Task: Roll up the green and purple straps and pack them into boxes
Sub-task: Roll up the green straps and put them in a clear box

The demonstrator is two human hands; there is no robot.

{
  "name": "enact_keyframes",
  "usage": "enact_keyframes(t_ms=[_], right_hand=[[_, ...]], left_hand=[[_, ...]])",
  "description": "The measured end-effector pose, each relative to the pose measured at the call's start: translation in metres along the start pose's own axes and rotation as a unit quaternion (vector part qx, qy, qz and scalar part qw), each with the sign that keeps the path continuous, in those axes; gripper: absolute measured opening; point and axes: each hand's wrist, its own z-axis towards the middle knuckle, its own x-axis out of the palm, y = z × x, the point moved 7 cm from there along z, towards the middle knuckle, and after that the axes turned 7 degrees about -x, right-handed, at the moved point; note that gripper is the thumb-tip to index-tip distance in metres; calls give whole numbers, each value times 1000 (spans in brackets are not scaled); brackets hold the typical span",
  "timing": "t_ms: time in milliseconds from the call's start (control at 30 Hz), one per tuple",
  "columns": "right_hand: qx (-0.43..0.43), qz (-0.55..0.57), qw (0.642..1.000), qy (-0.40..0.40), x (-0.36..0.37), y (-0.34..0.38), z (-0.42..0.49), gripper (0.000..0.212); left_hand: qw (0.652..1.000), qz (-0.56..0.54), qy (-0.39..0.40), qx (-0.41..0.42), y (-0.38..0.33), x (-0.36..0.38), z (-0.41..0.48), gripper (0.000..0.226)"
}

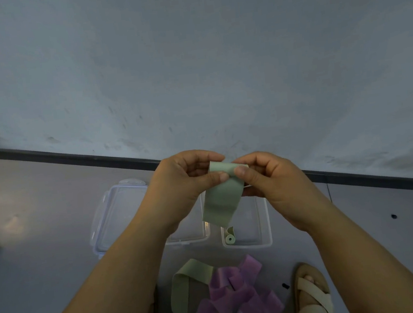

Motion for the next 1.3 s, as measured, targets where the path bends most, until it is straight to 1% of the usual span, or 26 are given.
enact_keyframes(t_ms=[67, 133, 233, 300, 367, 467, 567, 633, 733, 867, 900, 967, 1000, 1167, 1233, 1300], right_hand=[[0, 9, 1000, -7, -1, -1, 1, 10], [-1, 27, 999, -17, -3, -1, 1, 10], [-5, 53, 998, -23, -3, 1, 1, 14], [-5, 44, 999, -10, -1, 3, 0, 22], [-6, 5, 1000, 18, 0, 5, -3, 29], [-5, -76, 993, 87, 5, 7, -8, 45], [-12, -101, 980, 170, 18, 10, -14, 65], [-21, -116, 972, 202, 24, 14, -17, 71], [-27, -142, 965, 218, 26, 16, -19, 73], [-27, -155, 960, 231, 26, 17, -21, 69], [-29, -155, 960, 230, 26, 18, -21, 67], [-30, -145, 964, 219, 24, 19, -20, 64], [-31, -137, 967, 212, 24, 19, -20, 62], [-31, -110, 975, 190, 20, 18, -17, 60], [-22, -112, 972, 205, 21, 17, -18, 62], [-12, -115, 968, 221, 22, 16, -20, 65]], left_hand=[[1000, -7, -2, -2, 1, 1, 1, 25], [1000, -10, 1, -17, 4, 2, 1, 25], [998, -14, 29, -45, 8, 6, 0, 34], [997, -19, 53, -53, 10, 6, 0, 35], [994, -19, 79, -73, 12, 4, 0, 36], [982, 8, 145, -118, 17, 2, -3, 25], [968, 18, 195, -158, 22, 4, -8, 23], [961, 10, 216, -174, 24, 6, -10, 17], [951, 23, 244, -191, 27, 10, -13, 17], [947, 21, 258, -190, 27, 14, -15, 8], [946, 20, 264, -186, 26, 15, -16, 10], [944, 13, 277, -176, 25, 16, -16, 29], [945, 12, 279, -170, 25, 17, -16, 32], [956, 2, 246, -161, 25, 18, -13, 18], [956, 6, 241, -165, 26, 17, -13, 17], [956, 8, 238, -172, 26, 17, -14, 9]])
